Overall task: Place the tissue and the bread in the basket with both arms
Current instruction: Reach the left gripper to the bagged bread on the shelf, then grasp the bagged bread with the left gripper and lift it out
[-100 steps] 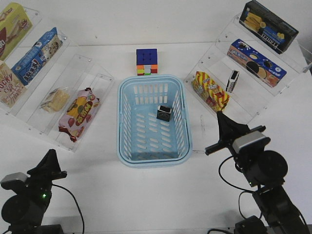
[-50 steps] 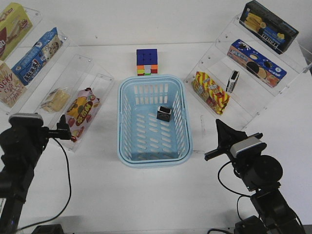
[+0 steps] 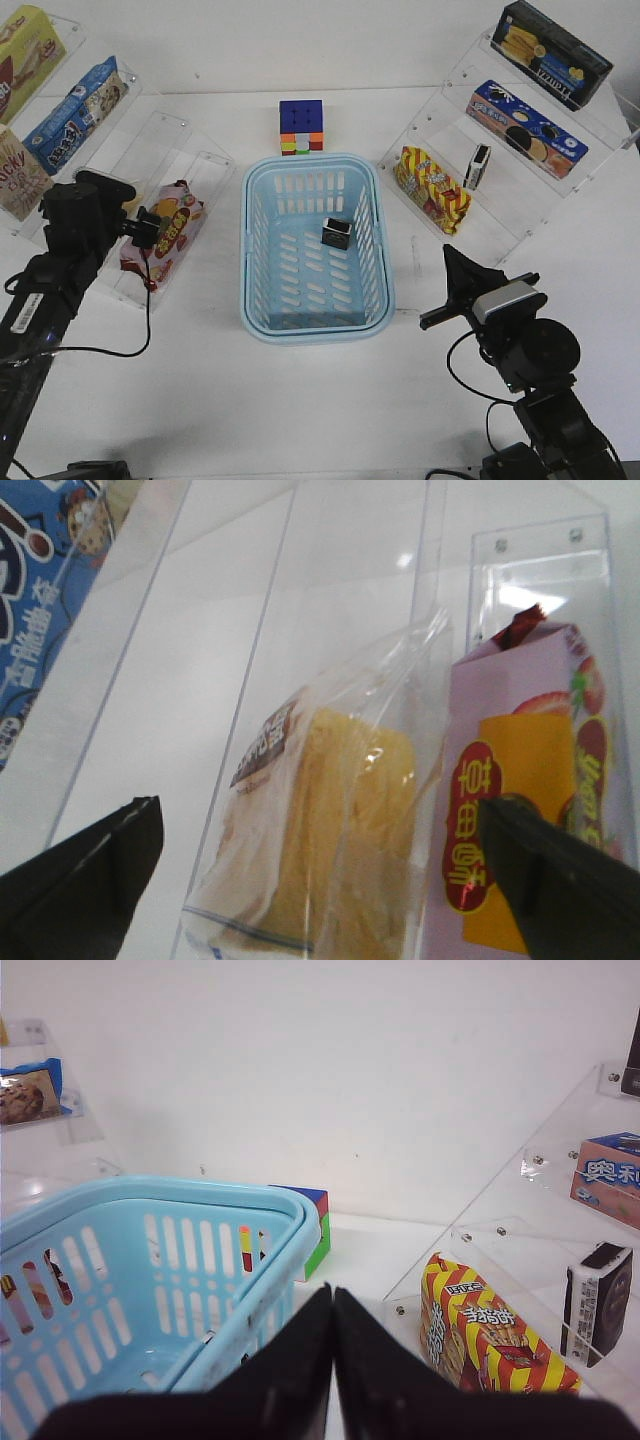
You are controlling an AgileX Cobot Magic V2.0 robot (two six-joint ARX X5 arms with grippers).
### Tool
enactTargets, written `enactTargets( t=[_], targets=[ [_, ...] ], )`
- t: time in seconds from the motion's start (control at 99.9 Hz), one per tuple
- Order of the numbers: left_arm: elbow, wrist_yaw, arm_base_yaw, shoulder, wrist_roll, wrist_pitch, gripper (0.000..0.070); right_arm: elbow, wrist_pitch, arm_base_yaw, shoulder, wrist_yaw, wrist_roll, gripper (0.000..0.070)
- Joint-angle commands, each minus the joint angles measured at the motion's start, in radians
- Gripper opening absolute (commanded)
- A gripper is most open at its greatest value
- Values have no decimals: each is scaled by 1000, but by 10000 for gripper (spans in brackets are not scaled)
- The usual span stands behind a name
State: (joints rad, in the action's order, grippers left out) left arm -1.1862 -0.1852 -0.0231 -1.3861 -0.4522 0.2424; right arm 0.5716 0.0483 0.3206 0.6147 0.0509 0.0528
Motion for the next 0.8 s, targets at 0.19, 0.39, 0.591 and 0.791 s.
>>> enactTargets(
  t=[0.19,0.39,0.591,0.791],
  targets=[
    [-21,-36,0,-39,-14,0,71,13,10,6,2,1,11,0],
    [-47,-35,-28,14,-5,3,1,13,11,6,2,0,11,0],
    [-123,156,-117,127,116,3,1,13,11,6,2,1,11,0],
    [-133,538,-288,176,328,-37,1,13,10,6,2,1,32,0]
  ],
)
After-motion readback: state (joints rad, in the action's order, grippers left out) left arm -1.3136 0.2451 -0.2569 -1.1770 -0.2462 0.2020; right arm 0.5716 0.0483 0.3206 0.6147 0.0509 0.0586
